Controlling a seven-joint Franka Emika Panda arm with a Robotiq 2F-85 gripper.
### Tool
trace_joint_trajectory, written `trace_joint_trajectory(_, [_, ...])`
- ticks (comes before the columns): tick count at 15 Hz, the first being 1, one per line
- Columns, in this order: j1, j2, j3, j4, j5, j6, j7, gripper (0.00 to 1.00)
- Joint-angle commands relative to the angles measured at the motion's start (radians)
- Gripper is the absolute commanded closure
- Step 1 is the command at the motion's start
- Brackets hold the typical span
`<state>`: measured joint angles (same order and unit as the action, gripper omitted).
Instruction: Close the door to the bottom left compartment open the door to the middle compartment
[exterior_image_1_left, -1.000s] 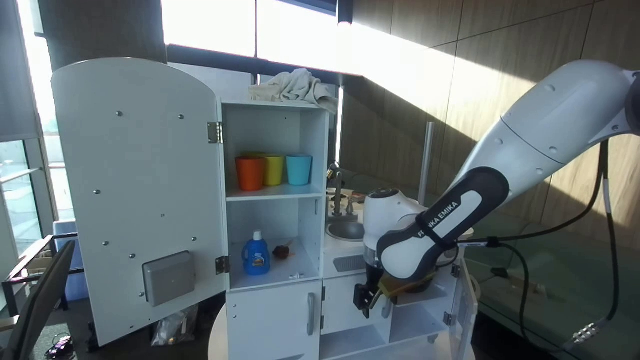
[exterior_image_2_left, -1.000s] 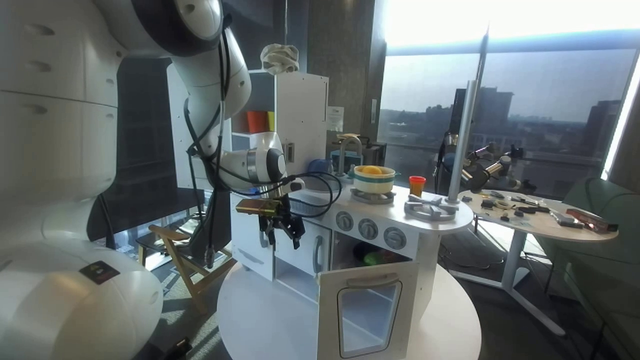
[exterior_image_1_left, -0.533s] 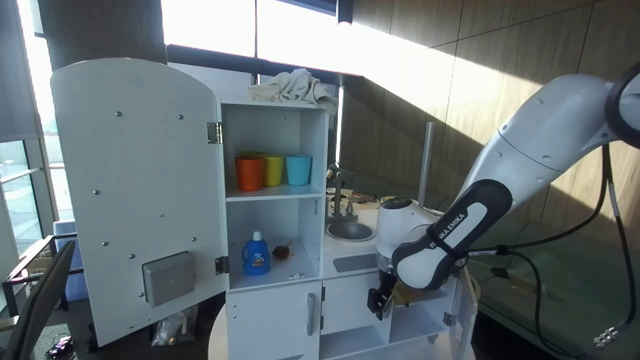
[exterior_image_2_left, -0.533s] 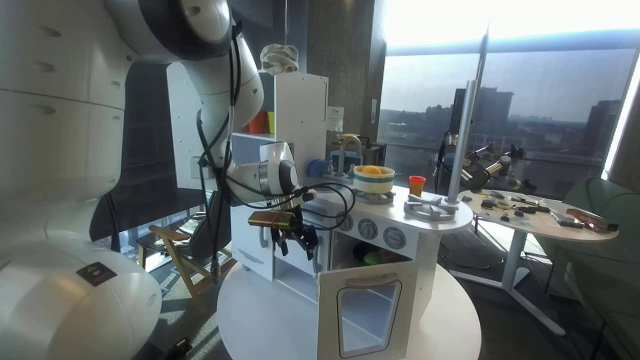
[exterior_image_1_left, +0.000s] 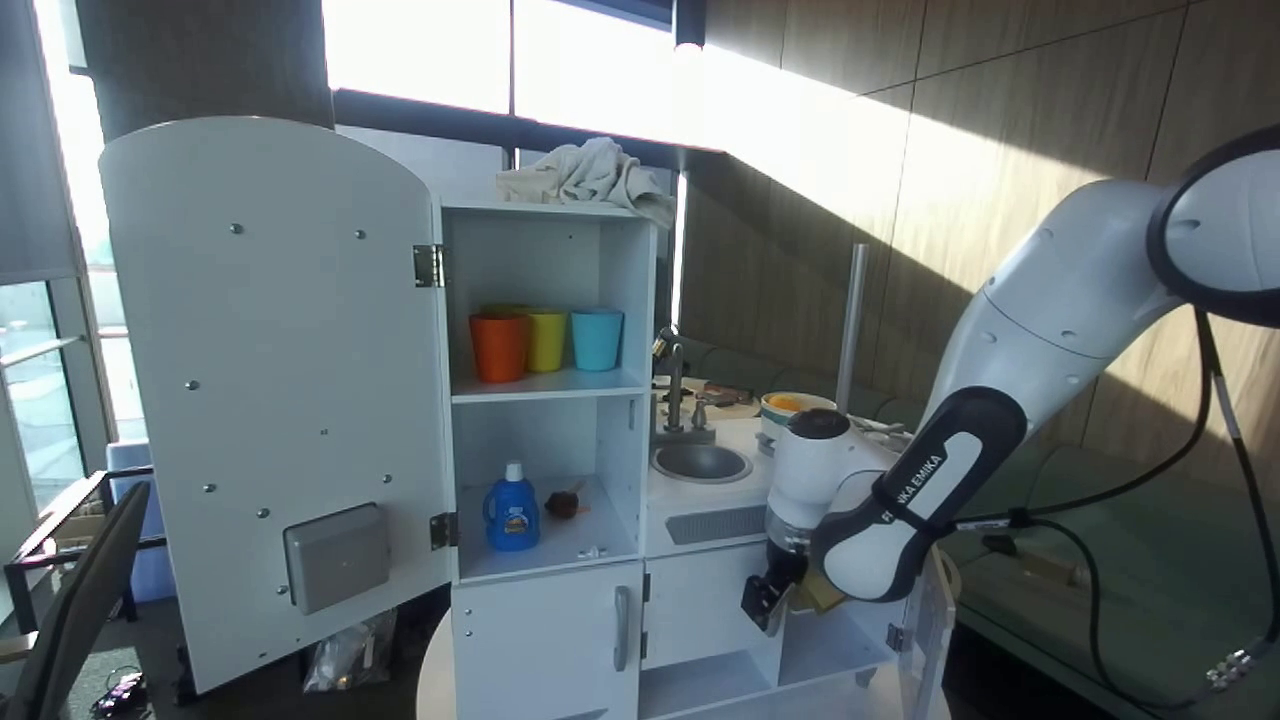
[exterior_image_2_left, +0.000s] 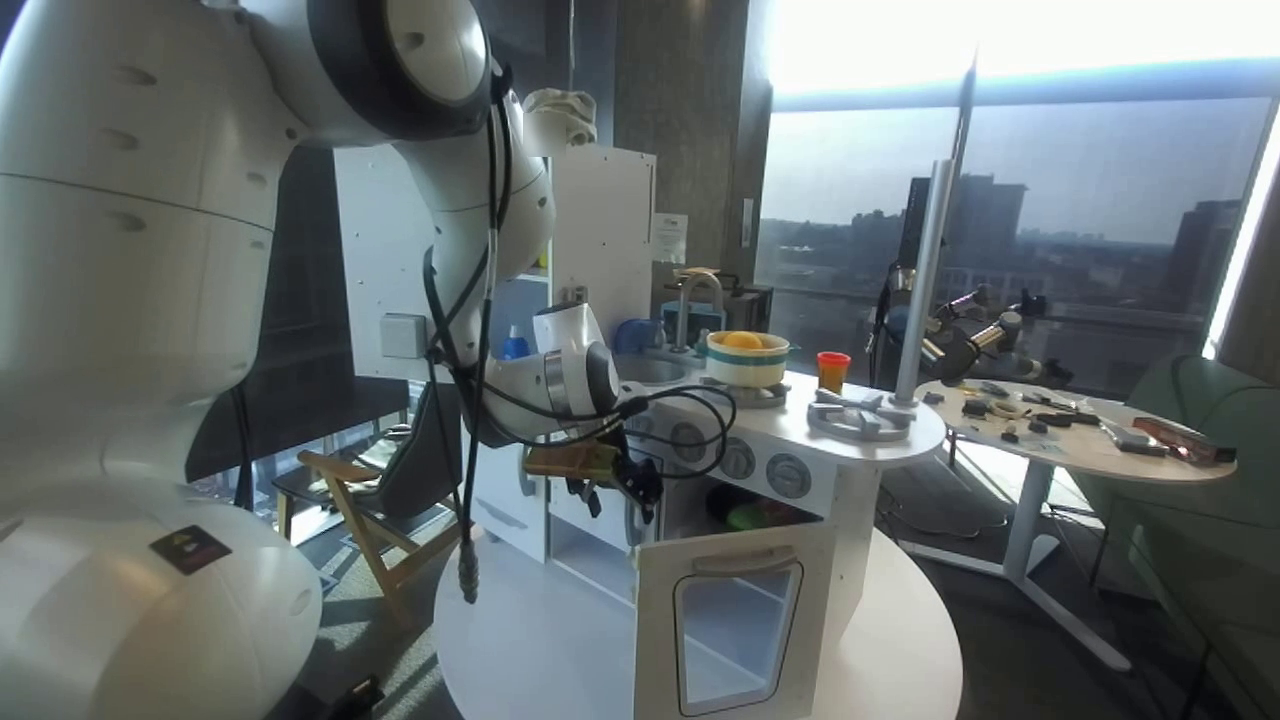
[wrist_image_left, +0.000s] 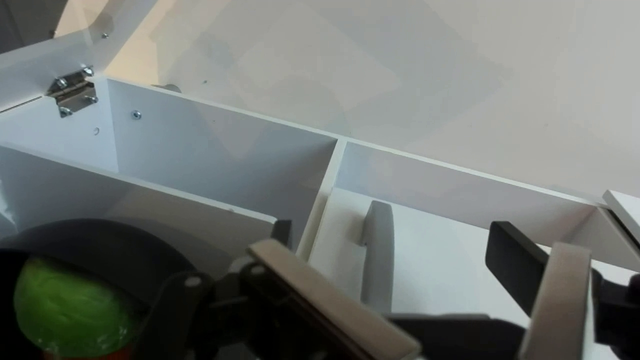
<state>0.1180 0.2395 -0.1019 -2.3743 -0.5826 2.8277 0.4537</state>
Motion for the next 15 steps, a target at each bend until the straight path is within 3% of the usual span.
trace_joint_trajectory(1, [-0.011,0.013,0.000,-0.001,-0.013,0.065,-0.027,0.00])
trace_joint_trajectory(9, [0.047,0.013,-0.038,0.007,-0.160,0.108,0.045,0.00])
trace_joint_trajectory(15, [0.039,0.004,-0.038,-0.011,-0.189,0.139,0.069,0.00])
